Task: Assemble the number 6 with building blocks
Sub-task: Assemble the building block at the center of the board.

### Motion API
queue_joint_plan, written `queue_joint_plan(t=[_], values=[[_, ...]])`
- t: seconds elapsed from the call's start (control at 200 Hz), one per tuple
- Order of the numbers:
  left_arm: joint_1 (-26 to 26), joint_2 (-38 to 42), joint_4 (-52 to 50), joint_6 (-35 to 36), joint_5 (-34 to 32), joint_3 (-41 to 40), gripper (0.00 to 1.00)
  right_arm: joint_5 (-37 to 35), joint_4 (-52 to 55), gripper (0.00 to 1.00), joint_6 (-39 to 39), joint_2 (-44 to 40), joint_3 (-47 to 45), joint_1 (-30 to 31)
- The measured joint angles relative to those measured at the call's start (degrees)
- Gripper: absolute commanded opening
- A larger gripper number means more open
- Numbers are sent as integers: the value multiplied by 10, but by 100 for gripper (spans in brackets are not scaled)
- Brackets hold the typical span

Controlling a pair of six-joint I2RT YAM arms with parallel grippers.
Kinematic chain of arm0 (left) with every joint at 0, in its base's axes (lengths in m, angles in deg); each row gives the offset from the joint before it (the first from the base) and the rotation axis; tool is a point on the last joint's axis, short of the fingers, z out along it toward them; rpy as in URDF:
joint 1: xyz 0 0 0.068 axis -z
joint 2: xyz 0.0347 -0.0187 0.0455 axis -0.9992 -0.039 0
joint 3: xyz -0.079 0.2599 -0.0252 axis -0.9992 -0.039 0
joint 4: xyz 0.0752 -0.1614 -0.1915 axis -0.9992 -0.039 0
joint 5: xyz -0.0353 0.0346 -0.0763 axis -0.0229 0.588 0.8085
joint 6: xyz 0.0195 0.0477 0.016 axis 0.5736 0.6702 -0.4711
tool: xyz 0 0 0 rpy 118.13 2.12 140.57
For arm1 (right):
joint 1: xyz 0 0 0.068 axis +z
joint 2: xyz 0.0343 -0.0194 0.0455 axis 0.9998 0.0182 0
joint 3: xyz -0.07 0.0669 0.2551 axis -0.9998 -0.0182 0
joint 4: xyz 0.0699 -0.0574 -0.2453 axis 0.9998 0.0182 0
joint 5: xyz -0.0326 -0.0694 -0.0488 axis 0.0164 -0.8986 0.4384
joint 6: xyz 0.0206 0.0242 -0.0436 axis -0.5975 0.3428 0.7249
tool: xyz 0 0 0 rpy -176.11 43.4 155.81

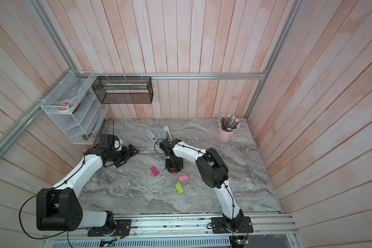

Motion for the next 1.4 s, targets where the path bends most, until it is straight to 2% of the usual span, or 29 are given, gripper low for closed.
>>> queue_joint_plan(t=[0.76,0.845,0.96,1.03,1.135,1.4], values=[[-5,-16,-5,9,0,5,100,1,3,33,2,16,25,-6],[-6,-16,-5,9,0,5,100,1,3,37,2,17,26,-7],[-7,-16,-5,9,0,5,100,3,4,47,3,20,30,-6],[-7,-16,-5,10,0,5,100,5,3,61,4,20,31,-6],[-9,-16,-5,11,0,5,100,6,3,74,11,20,33,-6],[-10,-16,-5,11,0,5,100,-19,24,81,15,19,47,-2]])
